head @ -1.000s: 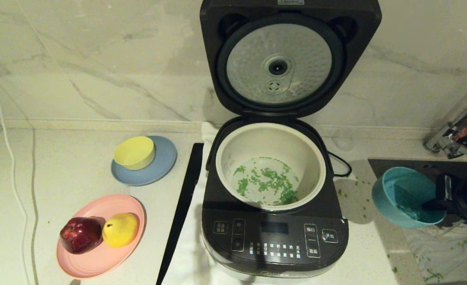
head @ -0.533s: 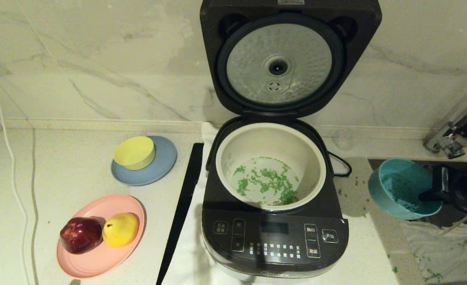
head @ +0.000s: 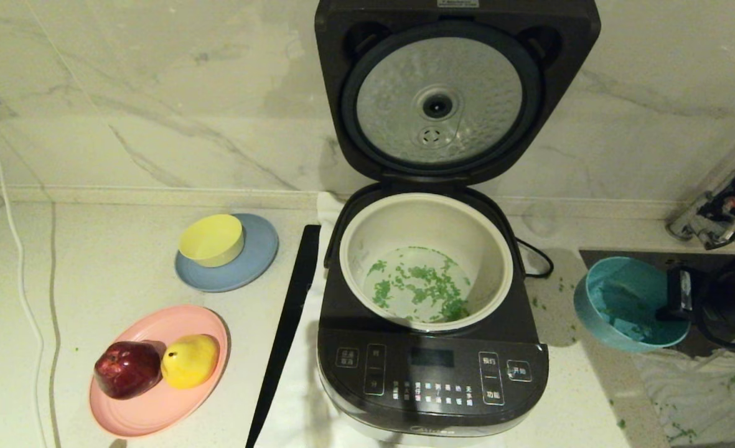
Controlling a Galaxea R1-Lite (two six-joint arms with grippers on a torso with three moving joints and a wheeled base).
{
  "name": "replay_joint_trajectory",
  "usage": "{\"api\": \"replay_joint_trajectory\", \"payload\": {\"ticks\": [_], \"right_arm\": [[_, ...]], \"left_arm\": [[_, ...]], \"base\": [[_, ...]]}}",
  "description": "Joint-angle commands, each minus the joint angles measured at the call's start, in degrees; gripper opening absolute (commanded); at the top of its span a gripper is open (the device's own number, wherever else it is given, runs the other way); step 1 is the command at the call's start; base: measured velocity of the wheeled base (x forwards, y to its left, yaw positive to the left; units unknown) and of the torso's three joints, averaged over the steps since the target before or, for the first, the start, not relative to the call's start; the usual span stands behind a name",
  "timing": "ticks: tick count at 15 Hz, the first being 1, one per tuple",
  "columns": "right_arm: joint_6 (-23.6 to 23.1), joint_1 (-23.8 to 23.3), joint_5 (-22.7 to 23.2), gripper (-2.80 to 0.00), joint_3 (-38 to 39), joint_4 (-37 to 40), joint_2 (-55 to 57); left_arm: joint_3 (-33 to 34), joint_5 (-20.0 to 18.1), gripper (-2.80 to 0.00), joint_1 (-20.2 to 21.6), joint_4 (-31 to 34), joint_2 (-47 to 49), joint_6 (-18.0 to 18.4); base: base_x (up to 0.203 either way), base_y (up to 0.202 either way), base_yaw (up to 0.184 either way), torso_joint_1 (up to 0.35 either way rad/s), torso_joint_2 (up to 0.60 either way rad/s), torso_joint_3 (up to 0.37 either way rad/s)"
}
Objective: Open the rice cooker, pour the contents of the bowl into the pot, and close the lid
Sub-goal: Pour the water from the bowl into the rice cooker
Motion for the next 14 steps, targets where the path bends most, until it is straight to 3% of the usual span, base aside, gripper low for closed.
{"api": "replay_joint_trajectory", "payload": {"ticks": [1,7,10,14], "right_arm": [[0.4,0.2,-1.7,-2.8,-1.4,-1.8,1.4],[0.9,4.3,-0.3,-2.8,-0.5,-5.1,-1.6],[-4.9,4.3,1.1,-2.8,2.8,-4.7,-2.7],[-6.3,4.2,-3.3,-2.8,2.8,-6.0,-1.1]], "left_arm": [[0.4,0.0,-2.8,0.0,0.0,-0.1,0.1],[0.4,0.0,-2.8,0.0,0.0,-0.1,0.1],[0.4,0.0,-2.8,0.0,0.0,-0.1,0.0],[0.4,0.0,-2.8,0.0,0.0,-0.1,0.0]], "base": [[0.0,0.0,0.0,0.0,0.0,0.0],[0.0,0.0,0.0,0.0,0.0,0.0],[0.0,0.0,0.0,0.0,0.0,0.0],[0.0,0.0,0.0,0.0,0.0,0.0]]}}
